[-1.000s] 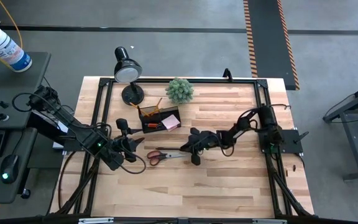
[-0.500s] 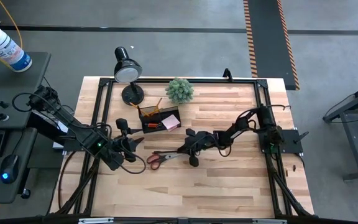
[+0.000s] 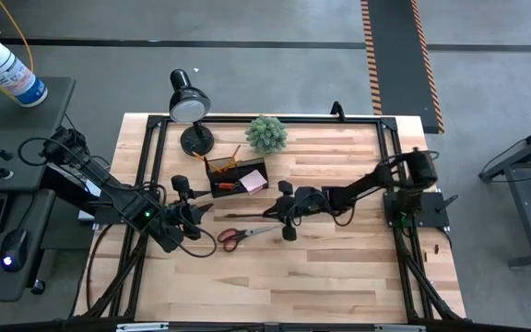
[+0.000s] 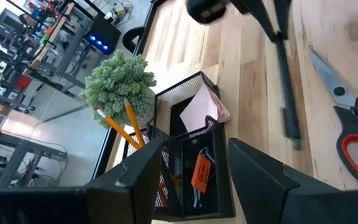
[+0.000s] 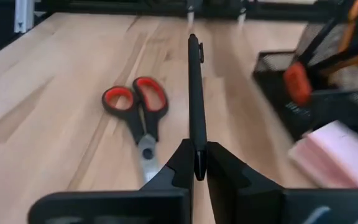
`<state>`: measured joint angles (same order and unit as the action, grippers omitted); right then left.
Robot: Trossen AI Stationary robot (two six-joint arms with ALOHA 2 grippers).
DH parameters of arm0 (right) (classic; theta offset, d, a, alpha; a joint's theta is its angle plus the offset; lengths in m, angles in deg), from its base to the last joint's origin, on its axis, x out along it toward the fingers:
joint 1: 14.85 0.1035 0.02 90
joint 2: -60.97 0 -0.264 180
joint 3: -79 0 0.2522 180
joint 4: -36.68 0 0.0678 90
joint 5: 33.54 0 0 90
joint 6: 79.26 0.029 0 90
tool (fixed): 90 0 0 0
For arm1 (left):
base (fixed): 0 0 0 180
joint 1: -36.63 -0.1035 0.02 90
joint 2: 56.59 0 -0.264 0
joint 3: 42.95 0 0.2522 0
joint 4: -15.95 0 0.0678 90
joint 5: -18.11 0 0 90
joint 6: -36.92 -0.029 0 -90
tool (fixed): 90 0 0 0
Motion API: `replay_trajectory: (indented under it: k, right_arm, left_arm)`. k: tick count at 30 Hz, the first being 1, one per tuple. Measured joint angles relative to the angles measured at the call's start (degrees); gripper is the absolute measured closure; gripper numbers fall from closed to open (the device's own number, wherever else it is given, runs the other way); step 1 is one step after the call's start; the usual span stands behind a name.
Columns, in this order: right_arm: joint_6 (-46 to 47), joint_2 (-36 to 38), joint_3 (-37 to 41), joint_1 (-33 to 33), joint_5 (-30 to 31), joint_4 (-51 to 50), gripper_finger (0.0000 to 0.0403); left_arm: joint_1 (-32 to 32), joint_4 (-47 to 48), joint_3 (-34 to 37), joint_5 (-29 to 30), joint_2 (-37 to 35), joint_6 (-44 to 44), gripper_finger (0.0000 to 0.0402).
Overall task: Pick and place office supplies into organizer
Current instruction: Put the pen into the desktop organizer
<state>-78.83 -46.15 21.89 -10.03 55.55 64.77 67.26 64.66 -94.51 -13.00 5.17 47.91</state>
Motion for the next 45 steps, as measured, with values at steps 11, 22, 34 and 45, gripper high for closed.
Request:
replay_trajectory:
  k: [11, 22, 34, 45]
  right_arm:
    - [-12.5, 9.4, -11.0, 2.3, 15.1, -27.5, 0.0389]
    - [-29.3, 8.5, -35.2, 2.2, 27.8, -57.9, 0.0389]
    - [-35.0, 0.1, -55.8, -3.8, 24.1, -78.4, 0.0389]
    - [-38.9, -15.2, -78.2, -7.9, 22.4, -94.5, 0.0389]
  left_arm:
    - [0.0, 0.0, 0.0, 0.0, 0.0, -0.1, 0.0229]
    - [0.0, 1.9, 0.0, -3.5, 0.0, -0.2, 0.0229]
    - [0.1, 7.2, 0.0, -12.6, 0.0, -0.2, 0.0229]
    - [0.2, 8.5, 0.0, -13.7, 0.0, -0.1, 0.0229]
